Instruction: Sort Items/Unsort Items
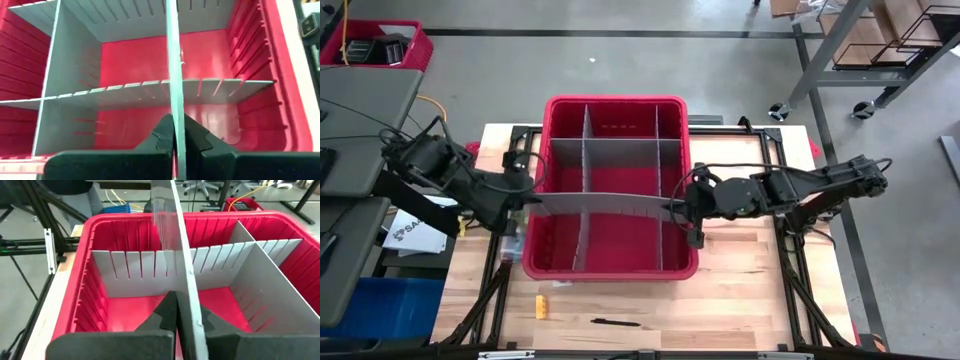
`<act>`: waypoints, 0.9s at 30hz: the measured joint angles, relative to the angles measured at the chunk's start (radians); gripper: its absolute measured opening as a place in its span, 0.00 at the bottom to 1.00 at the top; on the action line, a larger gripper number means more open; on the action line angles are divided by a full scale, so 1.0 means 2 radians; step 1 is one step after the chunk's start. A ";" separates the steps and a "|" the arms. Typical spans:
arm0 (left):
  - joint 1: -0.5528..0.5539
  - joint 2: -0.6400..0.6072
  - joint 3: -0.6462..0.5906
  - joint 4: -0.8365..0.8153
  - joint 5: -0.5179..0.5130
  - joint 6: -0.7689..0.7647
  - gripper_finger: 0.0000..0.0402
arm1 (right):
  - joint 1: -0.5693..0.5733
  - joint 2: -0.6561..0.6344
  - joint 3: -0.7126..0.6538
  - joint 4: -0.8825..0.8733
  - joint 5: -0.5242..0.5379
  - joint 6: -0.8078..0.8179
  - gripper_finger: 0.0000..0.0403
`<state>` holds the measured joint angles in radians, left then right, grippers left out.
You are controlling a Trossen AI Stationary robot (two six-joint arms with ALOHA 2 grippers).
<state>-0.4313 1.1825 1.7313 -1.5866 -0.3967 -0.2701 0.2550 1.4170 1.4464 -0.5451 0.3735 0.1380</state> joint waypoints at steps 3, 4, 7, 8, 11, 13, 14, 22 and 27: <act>0.000 0.000 0.007 -0.003 0.007 0.010 0.00 | 0.000 0.000 0.000 -0.002 -0.005 -0.003 0.00; 0.000 0.000 0.007 -0.002 0.011 0.019 0.00 | 0.000 0.000 0.000 -0.002 -0.006 -0.004 0.00; 0.000 0.000 0.004 0.000 0.014 0.031 0.00 | 0.000 -0.001 0.000 -0.003 -0.008 -0.004 0.00; 0.000 0.000 0.003 0.001 0.015 0.032 0.00 | 0.000 -0.001 0.000 -0.003 -0.009 -0.003 0.00; 0.000 0.002 0.001 0.001 0.016 0.055 0.00 | 0.000 -0.008 0.000 -0.005 -0.027 0.004 0.00; 0.000 0.005 0.001 0.001 0.016 0.064 0.00 | 0.001 -0.015 0.000 -0.007 -0.030 0.009 0.00; 0.001 0.005 0.001 0.004 0.016 0.067 0.00 | 0.004 -0.019 0.000 -0.010 -0.030 0.009 0.00; 0.003 0.012 0.001 0.028 0.075 0.075 0.00 | 0.015 -0.030 0.000 -0.026 -0.048 0.038 0.00; 0.006 0.016 0.001 0.011 0.053 0.106 0.00 | 0.018 -0.025 0.000 -0.021 -0.029 0.040 0.00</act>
<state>-0.4196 1.2144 1.7325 -1.5637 -0.2914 -0.0574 0.2905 1.3670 1.4464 -0.5873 0.3149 0.2173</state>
